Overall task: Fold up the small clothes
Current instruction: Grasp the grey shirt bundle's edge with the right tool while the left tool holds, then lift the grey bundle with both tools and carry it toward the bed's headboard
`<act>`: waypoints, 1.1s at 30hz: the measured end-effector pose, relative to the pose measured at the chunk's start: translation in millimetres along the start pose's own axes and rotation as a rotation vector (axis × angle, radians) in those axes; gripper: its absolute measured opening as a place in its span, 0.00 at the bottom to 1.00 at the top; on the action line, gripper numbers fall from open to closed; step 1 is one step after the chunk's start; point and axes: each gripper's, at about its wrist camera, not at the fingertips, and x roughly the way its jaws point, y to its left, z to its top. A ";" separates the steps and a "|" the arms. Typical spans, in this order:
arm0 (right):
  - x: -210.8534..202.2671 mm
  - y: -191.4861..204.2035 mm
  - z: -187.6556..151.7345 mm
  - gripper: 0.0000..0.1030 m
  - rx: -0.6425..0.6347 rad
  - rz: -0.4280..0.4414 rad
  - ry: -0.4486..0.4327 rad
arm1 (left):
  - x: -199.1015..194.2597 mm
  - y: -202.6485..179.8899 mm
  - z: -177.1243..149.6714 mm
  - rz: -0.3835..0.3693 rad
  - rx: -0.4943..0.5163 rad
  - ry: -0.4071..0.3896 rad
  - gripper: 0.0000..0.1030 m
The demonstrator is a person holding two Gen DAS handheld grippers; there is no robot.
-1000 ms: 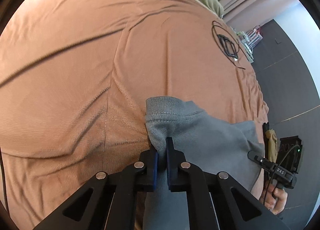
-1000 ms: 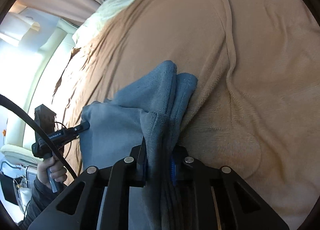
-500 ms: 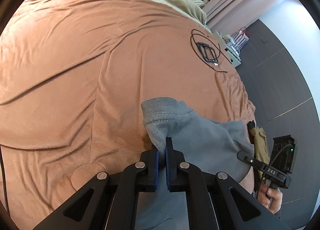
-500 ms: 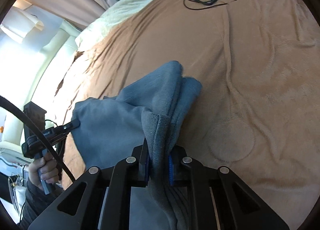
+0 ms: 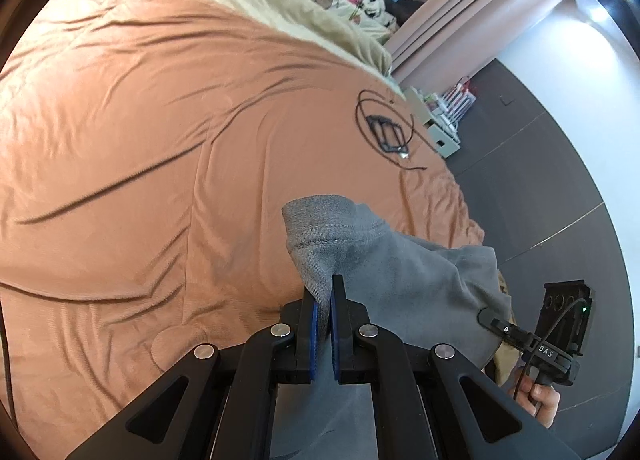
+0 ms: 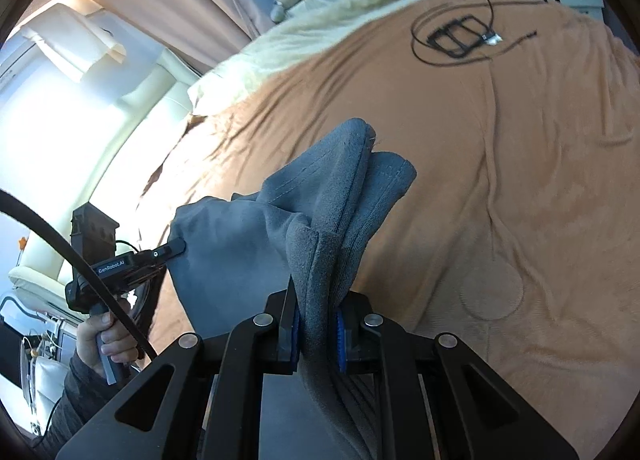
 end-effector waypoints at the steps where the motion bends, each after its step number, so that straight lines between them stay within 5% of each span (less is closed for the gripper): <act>1: -5.4 4.8 -1.4 0.09 -0.006 0.006 -0.010 | -7.3 -4.0 -0.2 -0.003 0.005 -0.011 0.04; 19: -105.6 66.9 -31.5 0.09 -0.155 0.069 -0.153 | -131.0 -54.8 -23.2 -0.077 0.074 -0.184 0.04; 33: -133.8 116.5 -42.5 0.09 -0.243 0.115 -0.189 | -237.3 -64.1 -38.3 -0.083 0.059 -0.305 0.04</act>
